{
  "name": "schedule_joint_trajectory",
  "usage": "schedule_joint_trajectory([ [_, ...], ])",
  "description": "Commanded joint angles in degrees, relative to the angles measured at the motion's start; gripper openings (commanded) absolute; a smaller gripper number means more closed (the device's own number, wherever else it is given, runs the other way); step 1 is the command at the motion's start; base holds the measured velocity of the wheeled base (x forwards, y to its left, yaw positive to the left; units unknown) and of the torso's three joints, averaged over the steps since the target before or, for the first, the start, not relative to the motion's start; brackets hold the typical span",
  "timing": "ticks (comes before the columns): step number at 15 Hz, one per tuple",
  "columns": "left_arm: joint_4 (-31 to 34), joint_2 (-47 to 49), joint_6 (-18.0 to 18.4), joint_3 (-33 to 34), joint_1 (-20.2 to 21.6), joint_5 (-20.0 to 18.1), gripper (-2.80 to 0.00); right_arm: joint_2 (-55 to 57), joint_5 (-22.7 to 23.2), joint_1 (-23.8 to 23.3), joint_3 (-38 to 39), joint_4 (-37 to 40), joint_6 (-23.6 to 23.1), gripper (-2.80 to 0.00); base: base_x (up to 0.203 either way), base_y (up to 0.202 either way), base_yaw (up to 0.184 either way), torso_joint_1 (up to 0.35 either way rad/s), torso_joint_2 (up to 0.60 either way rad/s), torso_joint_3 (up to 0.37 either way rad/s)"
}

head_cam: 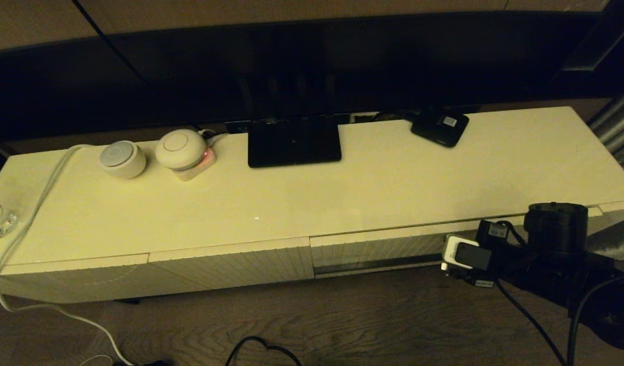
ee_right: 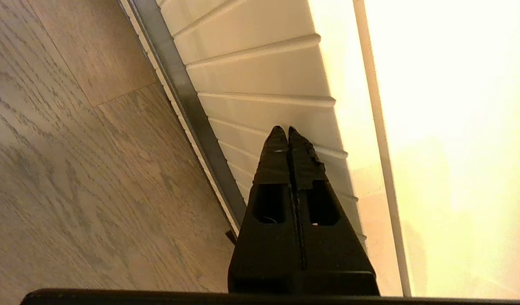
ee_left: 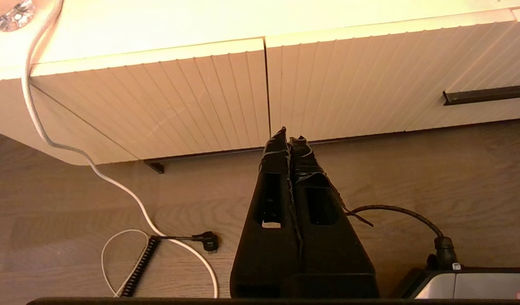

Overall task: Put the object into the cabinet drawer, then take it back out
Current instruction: Close the drawer, then open the drawer

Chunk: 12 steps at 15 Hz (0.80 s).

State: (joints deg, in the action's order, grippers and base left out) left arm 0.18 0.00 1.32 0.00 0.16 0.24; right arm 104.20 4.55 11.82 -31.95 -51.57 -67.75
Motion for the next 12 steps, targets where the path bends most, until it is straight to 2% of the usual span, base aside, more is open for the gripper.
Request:
schedule_joint_trajectory([
  [1,0.0,0.0,0.0,0.2,0.0,0.0,-2.8,-2.2,-0.1,-0.3,1.7,-0.2,-0.4,-2.8,0.0,0.0,0.0,0.0,0.0,0.0],
  [5,0.0,0.0,0.0,0.2,0.0,0.0,-2.8,-14.8,-1.6,0.1,13.0,2.3,-0.8,-2.8,0.0,0.0,0.0,0.0,0.0,0.0],
  [7,0.0,0.0,0.0,0.2,0.0,0.0,-2.8,-22.2,-3.9,0.0,16.6,8.5,-1.4,-2.8,0.0,0.0,0.0,0.0,0.0,0.0],
  [9,0.0,0.0,0.0,0.2,0.0,0.0,-2.8,-29.0,-5.7,-0.2,17.7,18.3,-1.7,-2.8,0.0,0.0,0.0,0.0,0.0,0.0],
  [12,0.0,0.0,0.0,0.2,0.0,0.0,-2.8,-34.3,-7.4,-0.3,20.2,29.0,-1.9,-2.8,0.0,0.0,0.0,0.0,0.0,0.0],
])
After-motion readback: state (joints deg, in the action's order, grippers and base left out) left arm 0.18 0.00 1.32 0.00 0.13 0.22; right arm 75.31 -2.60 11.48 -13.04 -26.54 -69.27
